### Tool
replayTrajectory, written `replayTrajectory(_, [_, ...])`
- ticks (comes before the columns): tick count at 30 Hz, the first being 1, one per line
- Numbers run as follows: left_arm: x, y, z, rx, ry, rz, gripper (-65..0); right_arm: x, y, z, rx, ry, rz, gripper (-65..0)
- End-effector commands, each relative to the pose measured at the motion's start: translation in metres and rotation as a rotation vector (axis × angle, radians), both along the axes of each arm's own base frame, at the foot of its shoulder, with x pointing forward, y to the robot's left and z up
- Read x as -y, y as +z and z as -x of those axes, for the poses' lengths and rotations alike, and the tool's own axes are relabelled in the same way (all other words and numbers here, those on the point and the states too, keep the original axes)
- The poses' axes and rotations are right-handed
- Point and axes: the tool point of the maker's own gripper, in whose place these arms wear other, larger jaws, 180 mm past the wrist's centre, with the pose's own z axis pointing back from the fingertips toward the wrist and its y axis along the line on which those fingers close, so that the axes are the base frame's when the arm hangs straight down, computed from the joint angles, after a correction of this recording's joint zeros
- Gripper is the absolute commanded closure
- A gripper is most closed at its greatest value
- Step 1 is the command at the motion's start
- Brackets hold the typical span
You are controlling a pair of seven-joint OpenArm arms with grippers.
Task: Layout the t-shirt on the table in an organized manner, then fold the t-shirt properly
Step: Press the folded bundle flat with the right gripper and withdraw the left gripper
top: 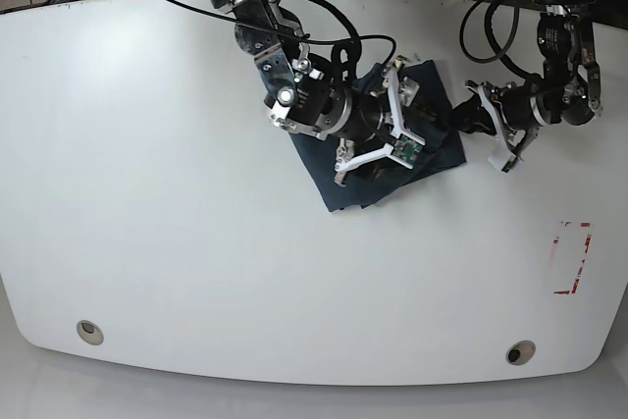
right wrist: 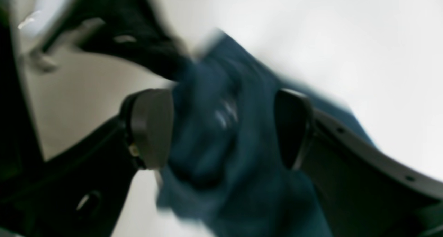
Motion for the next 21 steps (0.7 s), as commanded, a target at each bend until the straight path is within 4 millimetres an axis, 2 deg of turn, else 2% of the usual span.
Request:
replayTrajectory(1, [-0.012, 0.021, -0.012, 0.054, 0.009, 0.008, -8.3, -0.006, 0.005, -0.015, 0.03, -0.005, -0.031, -43.9])
replayTrajectory(6, [-0.038, 0.035, -0.016, 0.073, 0.082, 0.011, -16.7, -0.013, 0.002, -0.023, 0.008, 0.006, -0.054, -43.9])
replayTrajectory(11, [-0.094, 0.059, -0.019, 0.126, 0.191, -0.07, -18.9, -0.024, -0.001, -0.028, -0.007, 0.015, -0.067, -44.1])
replayTrajectory(12, [-0.097, 0.06, -0.019, 0.127, 0.198, -0.075, -18.9, -0.025, -0.001, -0.029, -0.005, 0.015, -0.069, -44.1])
replayTrajectory(14, [-0.12, 0.066, -0.013, 0.128, 0.228, -0.116, -18.9, -0.026, -0.003, -0.034, -0.004, 0.018, -0.061, -44.5])
replayTrajectory(16, [-0.136, 0.072, -0.01, 0.134, 0.252, -0.143, -18.9, -0.03, -0.006, -0.033, -0.008, 0.037, -0.052, -47.2])
replayTrajectory(21, [-0.158, 0.079, -0.003, 0.137, 0.287, -0.183, -18.9, -0.038, -0.008, -0.035, -0.008, 0.041, -0.036, -56.1])
